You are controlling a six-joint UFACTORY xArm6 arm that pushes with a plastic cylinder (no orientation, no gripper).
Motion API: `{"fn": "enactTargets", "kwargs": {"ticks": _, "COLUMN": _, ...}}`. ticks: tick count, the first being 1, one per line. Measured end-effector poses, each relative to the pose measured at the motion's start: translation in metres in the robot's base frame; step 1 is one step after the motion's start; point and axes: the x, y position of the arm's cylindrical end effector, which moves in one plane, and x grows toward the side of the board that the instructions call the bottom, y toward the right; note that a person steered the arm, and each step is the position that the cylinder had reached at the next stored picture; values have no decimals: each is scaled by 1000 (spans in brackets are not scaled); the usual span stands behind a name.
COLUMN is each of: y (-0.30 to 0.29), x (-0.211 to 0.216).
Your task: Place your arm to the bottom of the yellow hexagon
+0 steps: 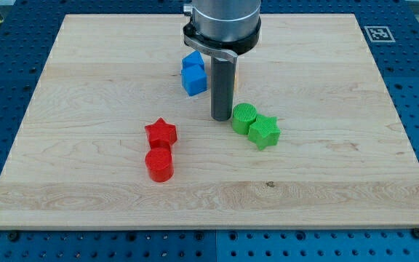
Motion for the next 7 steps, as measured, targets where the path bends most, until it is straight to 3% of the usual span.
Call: {"fn": "enactTargets", "kwargs": {"ticks": 7, "y": 0, "x": -24}}
